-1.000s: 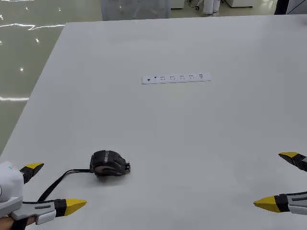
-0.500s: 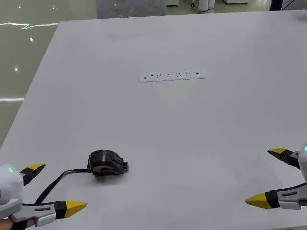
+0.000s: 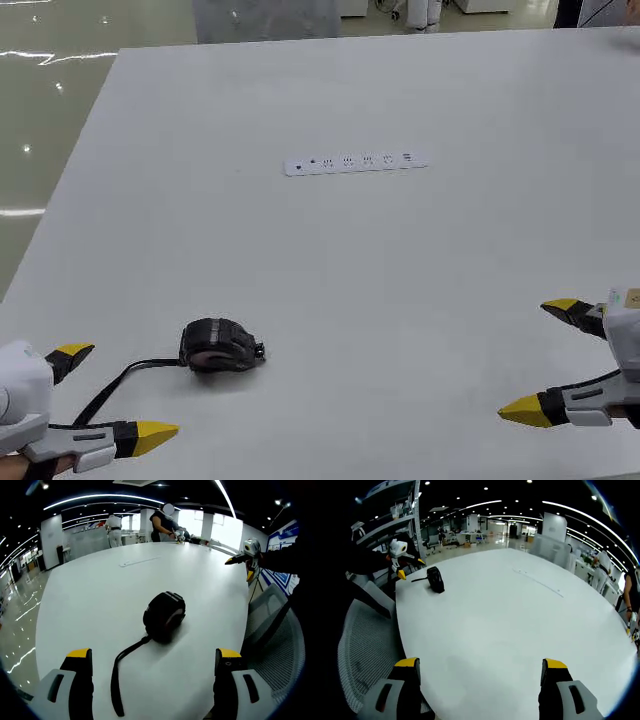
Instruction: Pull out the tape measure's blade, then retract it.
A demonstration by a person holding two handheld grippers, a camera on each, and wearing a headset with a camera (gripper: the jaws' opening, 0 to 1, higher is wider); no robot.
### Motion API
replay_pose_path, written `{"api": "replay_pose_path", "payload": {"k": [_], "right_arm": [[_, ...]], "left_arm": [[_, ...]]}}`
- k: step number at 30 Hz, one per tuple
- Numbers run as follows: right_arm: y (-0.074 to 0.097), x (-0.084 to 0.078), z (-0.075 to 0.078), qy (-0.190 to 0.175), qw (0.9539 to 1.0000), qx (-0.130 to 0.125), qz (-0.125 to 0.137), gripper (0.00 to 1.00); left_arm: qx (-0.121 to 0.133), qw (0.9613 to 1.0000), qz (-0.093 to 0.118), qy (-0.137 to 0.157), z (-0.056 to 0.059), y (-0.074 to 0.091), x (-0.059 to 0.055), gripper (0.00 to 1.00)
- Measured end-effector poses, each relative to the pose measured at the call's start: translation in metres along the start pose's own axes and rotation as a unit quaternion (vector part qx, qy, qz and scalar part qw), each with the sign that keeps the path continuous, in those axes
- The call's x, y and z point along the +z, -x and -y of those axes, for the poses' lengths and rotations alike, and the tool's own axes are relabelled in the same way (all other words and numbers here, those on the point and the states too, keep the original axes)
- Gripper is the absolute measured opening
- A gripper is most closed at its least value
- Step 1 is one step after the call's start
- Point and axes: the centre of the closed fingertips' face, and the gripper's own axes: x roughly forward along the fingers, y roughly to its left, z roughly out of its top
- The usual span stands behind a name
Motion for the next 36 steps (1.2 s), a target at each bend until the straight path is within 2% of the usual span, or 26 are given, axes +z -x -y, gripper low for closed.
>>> {"api": "replay_pose_path", "payload": {"k": [4, 6, 8, 13, 19, 25, 30, 34, 36], "right_arm": [[-0.005, 0.008, 0.000, 0.009, 1.0000, 0.005, -0.001, 0.99], [-0.011, 0.013, -0.001, 0.015, 0.9998, 0.011, -0.002, 0.99], [-0.016, 0.016, -0.002, 0.020, 0.9997, 0.015, -0.002, 0.99], [-0.028, 0.031, -0.006, 0.031, 0.9993, 0.023, -0.001, 0.99], [-0.044, 0.056, -0.021, 0.045, 0.9977, 0.048, 0.015, 0.99], [-0.056, 0.072, -0.027, 0.061, 0.9960, 0.061, 0.025, 0.99], [-0.065, 0.082, -0.030, 0.069, 0.9947, 0.070, 0.027, 0.99], [-0.072, 0.090, -0.035, 0.078, 0.9937, 0.076, 0.028, 0.99], [-0.075, 0.092, -0.034, 0.082, 0.9930, 0.080, 0.026, 0.99]], "left_arm": [[-0.012, 0.9998, -0.010, -0.014, 0.002, -0.005, 0.002, 0.99], [-0.022, 0.9990, -0.025, -0.028, 0.003, -0.009, 0.002, 0.99], [-0.026, 0.9986, -0.027, -0.038, 0.002, -0.012, 0.006, 0.99], [-0.039, 0.9970, -0.029, -0.060, 0.000, -0.019, 0.020, 0.99], [-0.053, 0.9952, -0.021, -0.079, 0.000, -0.027, 0.046, 0.99], [-0.070, 0.9913, -0.025, -0.108, 0.004, -0.035, 0.058, 0.99], [-0.090, 0.9858, -0.045, -0.135, 0.010, -0.044, 0.058, 0.99], [-0.106, 0.9732, -0.080, -0.188, 0.013, -0.050, 0.050, 0.98], [-0.115, 0.9732, -0.079, -0.183, 0.017, -0.054, 0.053, 0.98]]}}
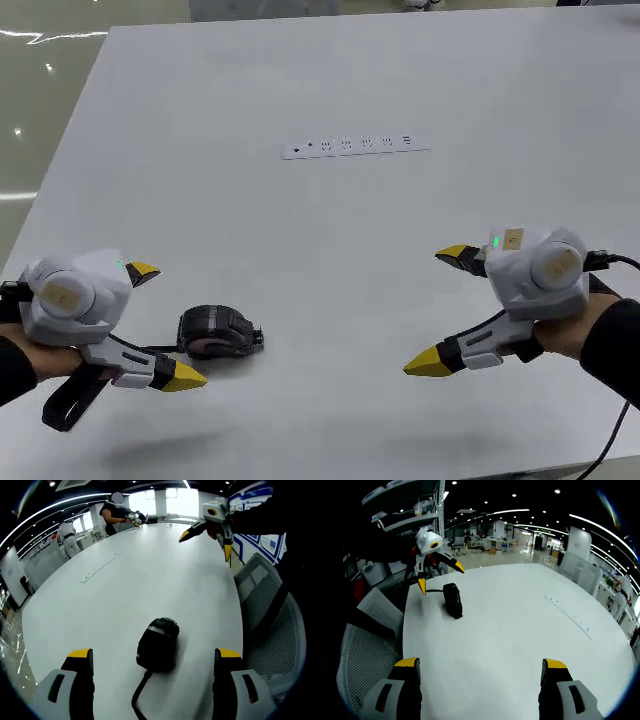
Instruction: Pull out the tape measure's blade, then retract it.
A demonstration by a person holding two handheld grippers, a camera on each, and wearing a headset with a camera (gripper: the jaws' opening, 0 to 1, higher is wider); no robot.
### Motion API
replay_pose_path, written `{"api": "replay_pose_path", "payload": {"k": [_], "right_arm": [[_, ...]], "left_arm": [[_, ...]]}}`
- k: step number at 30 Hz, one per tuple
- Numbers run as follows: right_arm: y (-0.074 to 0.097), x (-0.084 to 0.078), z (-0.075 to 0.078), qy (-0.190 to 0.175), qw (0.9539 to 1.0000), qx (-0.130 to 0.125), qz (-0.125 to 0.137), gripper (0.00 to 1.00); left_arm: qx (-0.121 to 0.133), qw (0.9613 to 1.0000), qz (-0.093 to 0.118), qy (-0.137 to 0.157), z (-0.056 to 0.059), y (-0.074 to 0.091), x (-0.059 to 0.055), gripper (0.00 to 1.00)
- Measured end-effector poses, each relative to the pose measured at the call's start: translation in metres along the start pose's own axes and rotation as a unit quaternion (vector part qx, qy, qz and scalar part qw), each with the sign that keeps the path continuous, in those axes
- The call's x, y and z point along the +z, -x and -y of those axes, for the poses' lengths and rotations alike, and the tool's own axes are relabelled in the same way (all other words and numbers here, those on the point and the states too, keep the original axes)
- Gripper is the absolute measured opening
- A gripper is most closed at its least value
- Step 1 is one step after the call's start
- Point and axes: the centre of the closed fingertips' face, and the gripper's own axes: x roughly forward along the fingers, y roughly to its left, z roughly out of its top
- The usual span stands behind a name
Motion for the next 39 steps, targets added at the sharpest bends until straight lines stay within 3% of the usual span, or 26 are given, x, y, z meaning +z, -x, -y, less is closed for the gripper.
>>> {"api": "replay_pose_path", "payload": {"k": [7, 17, 22, 28, 35, 37, 39], "right_arm": [[-0.014, 0.012, -0.003, 0.013, 0.9998, 0.018, 0.000, 0.99], [-0.038, 0.022, -0.007, 0.023, 0.9989, 0.040, -0.003, 0.99], [-0.046, 0.029, -0.010, 0.026, 0.9983, 0.051, 0.007, 0.99], [-0.059, 0.039, -0.015, 0.034, 0.9977, 0.058, 0.009, 0.99], [-0.081, 0.035, -0.019, 0.051, 0.9961, 0.072, -0.002, 0.94], [-0.086, 0.034, -0.021, 0.048, 0.9959, 0.076, -0.005, 0.93], [-0.090, 0.035, -0.023, 0.052, 0.9954, 0.081, -0.005, 0.91]], "left_arm": [[-0.032, 0.9989, -0.019, -0.029, 0.005, -0.010, 0.008, 0.96], [-0.070, 0.9913, -0.065, -0.090, 0.007, -0.021, 0.008, 0.91], [-0.090, 0.9887, -0.064, -0.102, 0.011, -0.025, 0.011, 0.86], [-0.096, 0.9855, -0.072, -0.120, 0.013, -0.029, 0.006, 0.76], [-0.094, 0.9848, -0.082, -0.121, 0.012, -0.038, 0.001, 0.71], [-0.085, 0.9816, -0.099, -0.140, 0.008, -0.041, -0.005, 0.70], [-0.089, 0.9814, -0.097, -0.139, 0.010, -0.044, -0.006, 0.66]]}}
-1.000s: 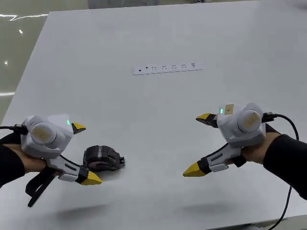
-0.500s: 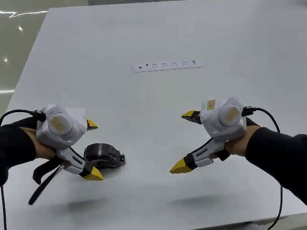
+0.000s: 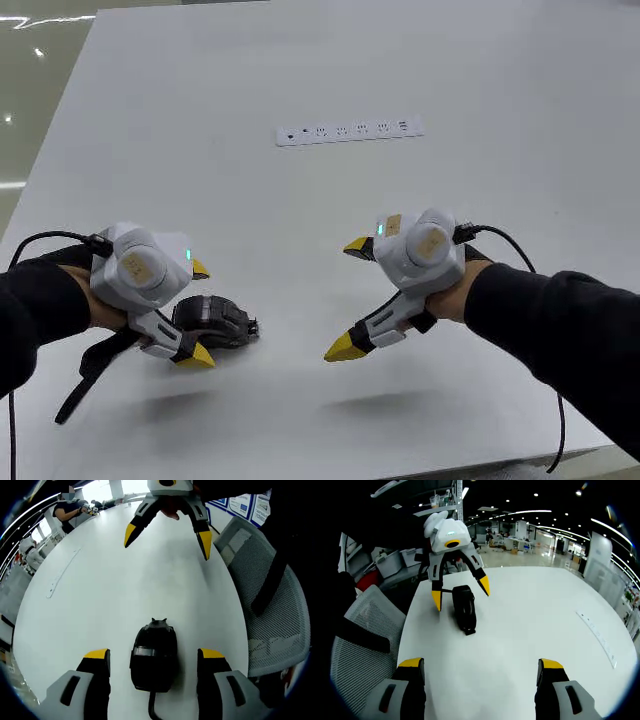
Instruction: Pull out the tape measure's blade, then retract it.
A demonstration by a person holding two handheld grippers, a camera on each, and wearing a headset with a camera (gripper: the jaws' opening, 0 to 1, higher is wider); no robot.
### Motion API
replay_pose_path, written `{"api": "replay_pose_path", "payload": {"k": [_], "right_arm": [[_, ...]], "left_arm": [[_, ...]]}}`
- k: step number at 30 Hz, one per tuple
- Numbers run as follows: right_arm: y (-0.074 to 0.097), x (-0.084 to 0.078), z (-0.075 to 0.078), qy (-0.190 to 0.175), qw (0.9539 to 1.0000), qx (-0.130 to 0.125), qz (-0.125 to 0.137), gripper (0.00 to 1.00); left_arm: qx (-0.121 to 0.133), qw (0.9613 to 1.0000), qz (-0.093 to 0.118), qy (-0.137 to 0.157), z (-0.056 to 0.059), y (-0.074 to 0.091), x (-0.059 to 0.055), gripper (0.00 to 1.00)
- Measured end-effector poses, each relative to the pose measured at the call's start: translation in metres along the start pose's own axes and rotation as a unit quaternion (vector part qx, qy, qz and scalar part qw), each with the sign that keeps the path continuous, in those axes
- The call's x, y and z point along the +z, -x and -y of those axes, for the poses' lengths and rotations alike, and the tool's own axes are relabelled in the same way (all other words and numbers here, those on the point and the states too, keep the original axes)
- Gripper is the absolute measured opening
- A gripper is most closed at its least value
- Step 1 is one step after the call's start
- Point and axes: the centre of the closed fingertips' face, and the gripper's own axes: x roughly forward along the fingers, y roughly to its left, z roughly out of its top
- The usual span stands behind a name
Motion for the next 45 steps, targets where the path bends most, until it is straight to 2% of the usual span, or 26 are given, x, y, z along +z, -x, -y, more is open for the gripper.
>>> {"api": "replay_pose_path", "payload": {"k": [4, 9, 14, 19, 26, 27, 29, 31, 35, 39, 42, 45], "right_arm": [[-0.008, 0.005, -0.001, 0.002, 0.9999, 0.010, 0.004, 0.90], [-0.017, 0.013, 0.001, 0.006, 0.9998, 0.017, 0.013, 0.87], [-0.026, 0.022, -0.001, 0.019, 0.9993, 0.026, 0.018, 0.83], [-0.033, 0.026, -0.004, 0.036, 0.9985, 0.038, 0.015, 0.79], [-0.045, 0.024, -0.006, 0.048, 0.9975, 0.053, 0.000, 0.71], [-0.047, 0.025, -0.006, 0.048, 0.9974, 0.054, -0.002, 0.70], [-0.049, 0.026, -0.006, 0.048, 0.9973, 0.055, -0.002, 0.70], [-0.052, 0.026, -0.007, 0.054, 0.9969, 0.057, -0.004, 0.68], [-0.057, 0.026, -0.007, 0.060, 0.9964, 0.060, -0.011, 0.66], [-0.060, 0.027, -0.008, 0.064, 0.9959, 0.063, -0.013, 0.64], [-0.066, 0.026, -0.009, 0.068, 0.9954, 0.067, -0.013, 0.61], [-0.071, 0.025, -0.010, 0.072, 0.9949, 0.068, -0.016, 0.58]], "left_arm": [[0.000, 1.0000, 0.001, 0.008, 0.002, -0.003, 0.003, 0.63], [-0.010, 0.9999, 0.003, 0.013, 0.006, -0.006, 0.003, 0.59], [-0.008, 0.9997, 0.002, 0.021, 0.008, -0.010, 0.000, 0.55], [-0.005, 0.9997, -0.002, 0.023, 0.005, -0.012, -0.003, 0.51], [-0.005, 0.9997, 0.002, 0.025, 0.001, -0.013, -0.001, 0.47], [-0.009, 0.9996, 0.003, 0.026, 0.001, -0.013, -0.001, 0.44], [0.004, 0.9995, 0.003, 0.032, -0.005, -0.013, 0.000, 0.38], [0.006, 0.9995, 0.000, 0.032, -0.006, -0.013, -0.001, 0.34], [0.004, 0.9999, -0.006, 0.013, -0.004, -0.013, -0.002, 0.33], [0.004, 0.9999, -0.007, 0.010, -0.004, -0.014, -0.002, 0.33], [0.007, 0.9998, -0.020, 0.003, -0.003, -0.015, -0.003, 0.32], [0.007, 0.9997, -0.023, 0.002, -0.004, -0.015, -0.004, 0.32]]}}
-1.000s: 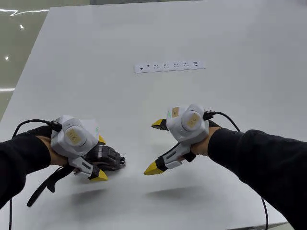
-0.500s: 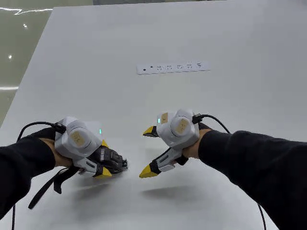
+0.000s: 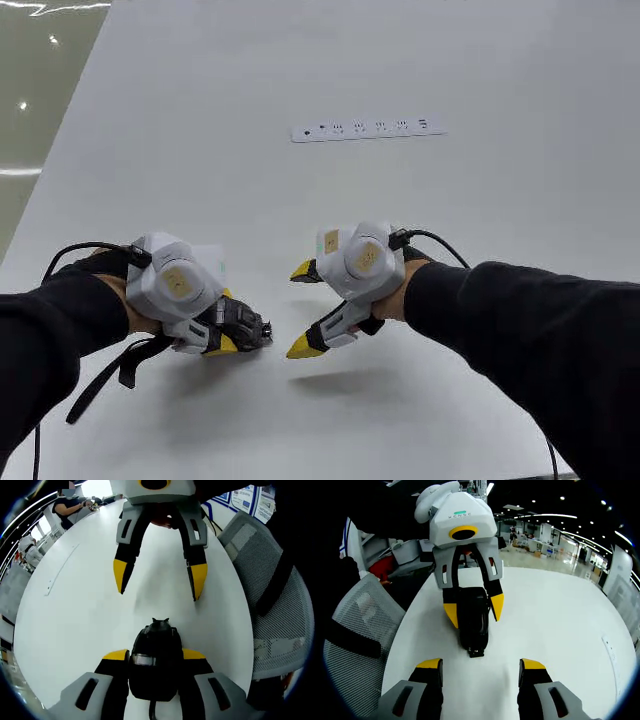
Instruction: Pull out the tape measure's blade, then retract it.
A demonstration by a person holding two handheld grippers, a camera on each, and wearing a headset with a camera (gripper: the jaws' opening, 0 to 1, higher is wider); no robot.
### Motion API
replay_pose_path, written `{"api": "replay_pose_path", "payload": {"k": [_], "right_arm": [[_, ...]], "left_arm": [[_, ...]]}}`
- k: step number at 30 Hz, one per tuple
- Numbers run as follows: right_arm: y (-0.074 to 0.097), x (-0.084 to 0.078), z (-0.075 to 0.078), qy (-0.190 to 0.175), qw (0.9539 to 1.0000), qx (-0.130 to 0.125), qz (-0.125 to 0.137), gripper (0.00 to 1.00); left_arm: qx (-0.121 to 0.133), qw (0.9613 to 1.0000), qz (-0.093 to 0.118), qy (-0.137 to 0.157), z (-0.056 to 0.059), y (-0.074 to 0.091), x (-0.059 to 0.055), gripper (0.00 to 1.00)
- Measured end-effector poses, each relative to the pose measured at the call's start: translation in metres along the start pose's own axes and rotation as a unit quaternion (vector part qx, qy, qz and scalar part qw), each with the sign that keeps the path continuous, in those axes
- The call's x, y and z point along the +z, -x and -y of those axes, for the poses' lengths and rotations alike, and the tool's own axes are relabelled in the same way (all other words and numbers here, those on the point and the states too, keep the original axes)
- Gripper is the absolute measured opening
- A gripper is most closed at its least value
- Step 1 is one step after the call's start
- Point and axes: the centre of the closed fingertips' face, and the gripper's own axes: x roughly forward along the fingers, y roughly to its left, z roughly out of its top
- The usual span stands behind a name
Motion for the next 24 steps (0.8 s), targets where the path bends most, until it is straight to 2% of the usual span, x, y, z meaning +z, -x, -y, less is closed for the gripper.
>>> {"api": "replay_pose_path", "payload": {"k": [3, 15, 19, 24], "right_arm": [[-0.005, -0.002, -0.001, 0.006, 0.9999, 0.003, -0.009, 0.53], [-0.020, 0.003, -0.001, 0.012, 0.9999, 0.005, -0.010, 0.38], [-0.025, 0.001, -0.004, 0.030, 0.9993, 0.010, -0.020, 0.31], [-0.030, -0.003, -0.006, 0.036, 0.9988, 0.014, -0.031, 0.27]], "left_arm": [[0.000, 1.0000, 0.003, 0.004, -0.001, 0.000, 0.000, 0.32], [-0.001, 1.0000, 0.003, -0.001, 0.000, 0.000, 0.001, 0.32], [-0.002, 1.0000, 0.005, 0.000, 0.000, 0.000, 0.001, 0.32], [-0.002, 1.0000, 0.008, 0.002, -0.001, -0.001, 0.001, 0.32]]}}
